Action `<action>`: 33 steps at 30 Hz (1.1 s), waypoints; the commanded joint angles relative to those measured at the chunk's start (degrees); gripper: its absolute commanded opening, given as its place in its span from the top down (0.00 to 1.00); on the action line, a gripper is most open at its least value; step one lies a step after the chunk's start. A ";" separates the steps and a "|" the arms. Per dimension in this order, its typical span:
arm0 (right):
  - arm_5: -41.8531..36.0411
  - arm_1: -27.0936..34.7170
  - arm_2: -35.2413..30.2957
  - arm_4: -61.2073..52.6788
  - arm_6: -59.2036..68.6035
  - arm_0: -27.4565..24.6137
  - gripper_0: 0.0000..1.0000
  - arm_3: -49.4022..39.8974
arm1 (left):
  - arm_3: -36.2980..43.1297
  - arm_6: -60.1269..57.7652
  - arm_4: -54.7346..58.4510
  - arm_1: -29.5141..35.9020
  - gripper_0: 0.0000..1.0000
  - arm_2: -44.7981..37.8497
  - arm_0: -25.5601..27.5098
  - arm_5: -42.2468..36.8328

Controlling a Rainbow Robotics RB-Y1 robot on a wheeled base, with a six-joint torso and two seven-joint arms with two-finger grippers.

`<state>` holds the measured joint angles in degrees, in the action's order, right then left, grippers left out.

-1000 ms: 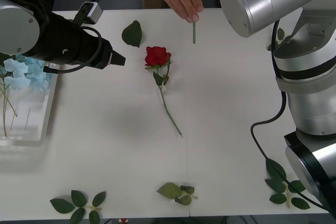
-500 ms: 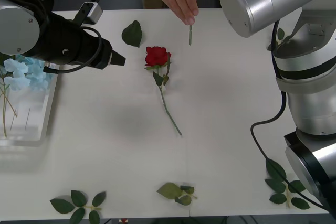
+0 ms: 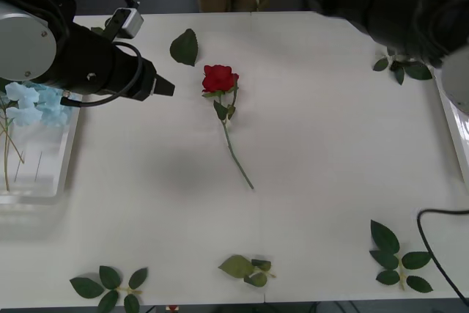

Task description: Place the red flowers into the right box and the blue flowers into the left box. If a person shows an open palm, hand one flower to the person first, then continue sorting.

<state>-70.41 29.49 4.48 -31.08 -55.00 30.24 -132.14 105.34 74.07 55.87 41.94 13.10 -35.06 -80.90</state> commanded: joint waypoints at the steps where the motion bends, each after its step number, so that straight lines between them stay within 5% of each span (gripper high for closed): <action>1: 6.78 6.54 -1.58 -1.44 -4.42 -8.88 0.09 0.04 | 1.71 3.10 -1.73 -0.90 0.00 3.07 0.61 0.75; 7: 20.84 9.09 -1.22 -15.59 -22.96 -15.48 0.09 11.90 | 1.53 -5.60 -14.39 -5.03 0.00 10.72 -1.24 0.75; 19: 20.31 3.99 -3.60 -41.43 -66.82 -15.04 0.10 32.12 | -14.29 -25.11 -24.06 -15.40 0.00 23.64 -10.82 6.72; 25: 11.09 1.09 -9.05 -54.09 -92.57 -11.96 0.09 45.56 | -23.26 -31.71 -26.34 -19.53 0.00 28.29 -15.65 9.80; 33: 7.83 0.56 -10.54 -56.11 -98.46 -11.35 0.09 47.23 | -32.48 -33.20 -27.31 -22.60 0.00 34.53 -19.52 13.58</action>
<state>-62.06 30.88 -5.13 -85.66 -151.58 16.82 -83.91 75.15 43.49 29.47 21.39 44.59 -50.57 -69.21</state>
